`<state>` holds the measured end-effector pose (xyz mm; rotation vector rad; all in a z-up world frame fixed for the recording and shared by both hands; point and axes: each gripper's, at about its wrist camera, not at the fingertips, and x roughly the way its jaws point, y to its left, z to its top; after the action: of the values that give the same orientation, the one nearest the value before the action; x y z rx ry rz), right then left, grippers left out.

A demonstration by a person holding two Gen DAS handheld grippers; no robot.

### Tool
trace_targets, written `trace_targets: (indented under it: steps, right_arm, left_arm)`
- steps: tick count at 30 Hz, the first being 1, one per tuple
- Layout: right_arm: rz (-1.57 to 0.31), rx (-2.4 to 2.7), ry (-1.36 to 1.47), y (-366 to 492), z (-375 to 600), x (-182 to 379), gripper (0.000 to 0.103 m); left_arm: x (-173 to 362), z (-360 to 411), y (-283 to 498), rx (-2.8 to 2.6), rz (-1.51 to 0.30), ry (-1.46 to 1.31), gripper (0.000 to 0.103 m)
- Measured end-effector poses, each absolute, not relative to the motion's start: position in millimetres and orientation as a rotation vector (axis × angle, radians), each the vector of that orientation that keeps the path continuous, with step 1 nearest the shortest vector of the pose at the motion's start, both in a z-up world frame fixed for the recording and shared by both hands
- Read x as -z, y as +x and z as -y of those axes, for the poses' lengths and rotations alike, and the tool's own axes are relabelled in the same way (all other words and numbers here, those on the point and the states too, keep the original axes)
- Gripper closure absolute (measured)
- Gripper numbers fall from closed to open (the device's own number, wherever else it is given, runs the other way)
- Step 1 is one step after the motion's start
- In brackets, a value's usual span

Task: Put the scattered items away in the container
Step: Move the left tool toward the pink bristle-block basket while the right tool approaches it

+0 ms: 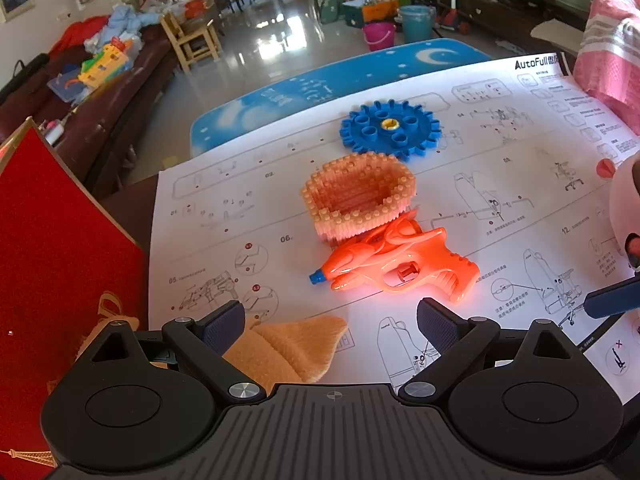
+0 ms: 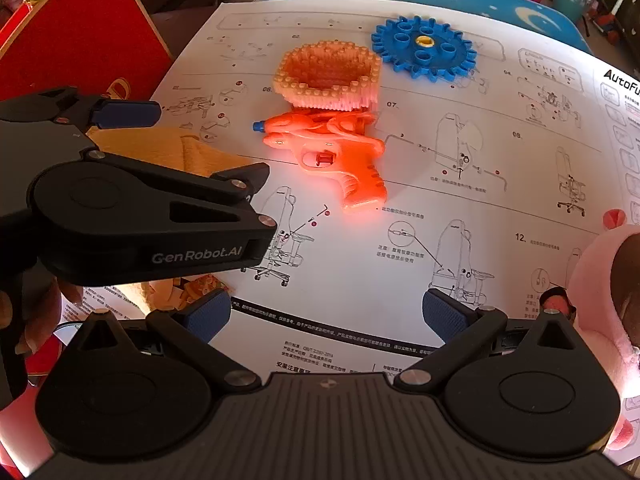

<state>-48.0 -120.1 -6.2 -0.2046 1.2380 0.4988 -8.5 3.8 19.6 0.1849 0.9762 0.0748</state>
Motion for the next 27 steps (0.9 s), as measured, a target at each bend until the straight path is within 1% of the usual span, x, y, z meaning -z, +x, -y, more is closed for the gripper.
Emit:
trace_targets:
  steps: [13,17,22,27]
  right_arm:
    - [-1.261,-0.473,-0.190,-44,128,12,0.001]
    - [-1.266,-0.464,-0.184,-41,130,12,0.001]
    - [-1.269,-0.433,-0.160,-31,138,13,0.001]
    - [-1.281,-0.449,-0.112,-23,141,16,0.001]
  left_arm:
    - [-16,-3,-2,-0.058,-0.986,0.221,0.004]
    - [-20,-13,2,-0.064,-0.978,0.217,0.004]
    - [-27,-31,19,-0.100,-0.971,0.210,0.004]
    - [-33,-42,51,-0.106,-0.973,0.172,0.004]
